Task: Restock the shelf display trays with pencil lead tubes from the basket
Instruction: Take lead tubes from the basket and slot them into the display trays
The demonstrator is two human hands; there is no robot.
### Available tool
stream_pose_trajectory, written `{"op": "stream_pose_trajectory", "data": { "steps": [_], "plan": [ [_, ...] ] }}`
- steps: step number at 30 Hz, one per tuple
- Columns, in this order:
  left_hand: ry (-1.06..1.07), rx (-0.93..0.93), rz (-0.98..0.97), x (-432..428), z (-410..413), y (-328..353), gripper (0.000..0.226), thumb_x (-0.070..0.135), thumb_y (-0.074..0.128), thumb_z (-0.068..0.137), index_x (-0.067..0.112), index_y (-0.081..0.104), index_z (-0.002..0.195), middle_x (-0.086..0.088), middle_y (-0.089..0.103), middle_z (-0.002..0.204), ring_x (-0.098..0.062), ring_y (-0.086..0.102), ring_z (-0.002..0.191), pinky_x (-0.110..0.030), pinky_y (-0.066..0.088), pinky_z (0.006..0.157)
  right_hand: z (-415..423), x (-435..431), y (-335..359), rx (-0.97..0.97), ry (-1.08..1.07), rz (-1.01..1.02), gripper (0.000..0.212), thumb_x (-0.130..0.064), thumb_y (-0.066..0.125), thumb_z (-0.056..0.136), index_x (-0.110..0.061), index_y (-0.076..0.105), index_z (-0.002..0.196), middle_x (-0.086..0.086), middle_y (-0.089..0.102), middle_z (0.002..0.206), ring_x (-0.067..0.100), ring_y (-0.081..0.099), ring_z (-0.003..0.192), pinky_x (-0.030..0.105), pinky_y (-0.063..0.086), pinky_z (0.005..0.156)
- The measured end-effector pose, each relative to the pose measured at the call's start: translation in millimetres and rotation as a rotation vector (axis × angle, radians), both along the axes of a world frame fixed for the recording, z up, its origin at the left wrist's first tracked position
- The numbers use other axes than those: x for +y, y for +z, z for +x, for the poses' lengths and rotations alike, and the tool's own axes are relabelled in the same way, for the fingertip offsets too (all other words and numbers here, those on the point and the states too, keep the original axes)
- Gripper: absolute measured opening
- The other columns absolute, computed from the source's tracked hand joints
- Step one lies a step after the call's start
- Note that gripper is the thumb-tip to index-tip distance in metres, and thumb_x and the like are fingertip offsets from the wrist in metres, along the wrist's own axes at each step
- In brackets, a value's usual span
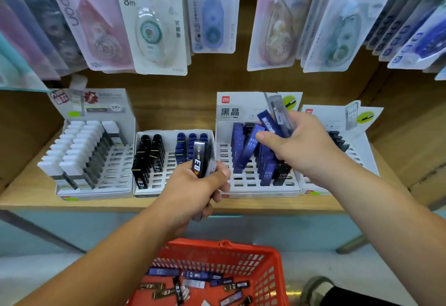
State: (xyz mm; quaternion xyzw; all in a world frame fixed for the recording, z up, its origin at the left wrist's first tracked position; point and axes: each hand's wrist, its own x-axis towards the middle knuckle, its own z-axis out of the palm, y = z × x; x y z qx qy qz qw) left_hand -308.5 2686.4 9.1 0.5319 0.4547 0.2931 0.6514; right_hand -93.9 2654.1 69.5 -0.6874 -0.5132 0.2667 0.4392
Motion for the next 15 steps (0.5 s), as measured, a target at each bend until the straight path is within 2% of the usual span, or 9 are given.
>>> {"op": "stream_pose_trajectory", "data": {
  "steps": [3, 5, 7, 10, 12, 15],
  "plan": [
    [-0.024, 0.009, -0.028, -1.3, 2.2, 1.0, 0.01, 0.021, 0.072, 0.096, 0.019, 0.071, 0.086, -0.009, 0.059, 0.069, -0.023, 0.048, 0.059, -0.026, 0.028, 0.051, -3.2, 3.5, -9.6, -0.122, 0.029, -0.001, 0.009, -0.024, 0.078, 0.092, -0.019, 0.071, 0.095, -0.002, 0.069, 0.077, 0.014, 0.06, 0.066, 0.03, 0.048, 0.064],
    [-0.036, 0.036, -0.044, -3.4, 2.3, 0.7, 0.008, 0.023, 0.076, 0.092, 0.022, 0.069, 0.088, -0.006, 0.051, 0.066, -0.021, 0.041, 0.049, -0.022, 0.026, 0.047, -7.5, 7.6, -18.1, -0.197, 0.056, -0.034, 0.013, -0.024, 0.078, 0.092, -0.026, 0.067, 0.086, -0.005, 0.062, 0.071, 0.013, 0.055, 0.062, 0.028, 0.043, 0.058],
    [-0.036, 0.051, -0.05, -3.7, -0.1, -0.8, 0.008, 0.022, 0.075, 0.092, 0.023, 0.068, 0.088, -0.005, 0.048, 0.065, -0.019, 0.038, 0.046, -0.021, 0.024, 0.045, -10.2, 11.6, -22.1, -0.28, 0.077, -0.076, 0.027, -0.025, 0.078, 0.092, -0.034, 0.058, 0.075, -0.009, 0.055, 0.065, 0.012, 0.051, 0.058, 0.028, 0.04, 0.055],
    [-0.028, 0.052, -0.052, -2.8, -6.7, -2.8, 0.011, 0.021, 0.074, 0.093, 0.025, 0.068, 0.084, -0.006, 0.047, 0.066, -0.019, 0.038, 0.046, -0.024, 0.023, 0.049, -10.7, 14.0, -22.1, -0.367, 0.111, -0.115, 0.034, -0.026, 0.078, 0.091, -0.032, 0.053, 0.07, -0.008, 0.053, 0.063, 0.018, 0.052, 0.056, 0.032, 0.045, 0.057],
    [-0.016, 0.057, -0.049, -1.7, -10.2, -3.4, 0.012, 0.021, 0.074, 0.093, 0.025, 0.068, 0.084, -0.006, 0.047, 0.065, -0.019, 0.039, 0.046, -0.023, 0.023, 0.048, -10.1, 14.3, -22.1, -0.421, 0.123, -0.128, 0.031, -0.024, 0.078, 0.091, -0.029, 0.054, 0.072, -0.008, 0.053, 0.063, 0.018, 0.051, 0.056, 0.035, 0.048, 0.06],
    [-0.013, 0.063, -0.045, -1.0, -11.5, -2.7, 0.01, 0.022, 0.074, 0.093, 0.024, 0.068, 0.086, -0.006, 0.048, 0.067, -0.02, 0.04, 0.046, -0.023, 0.025, 0.047, -6.7, 13.8, -23.2, -0.448, 0.097, -0.131, 0.017, -0.024, 0.078, 0.09, -0.028, 0.062, 0.087, -0.007, 0.058, 0.068, 0.02, 0.053, 0.059, 0.037, 0.052, 0.062]
  ]
}}
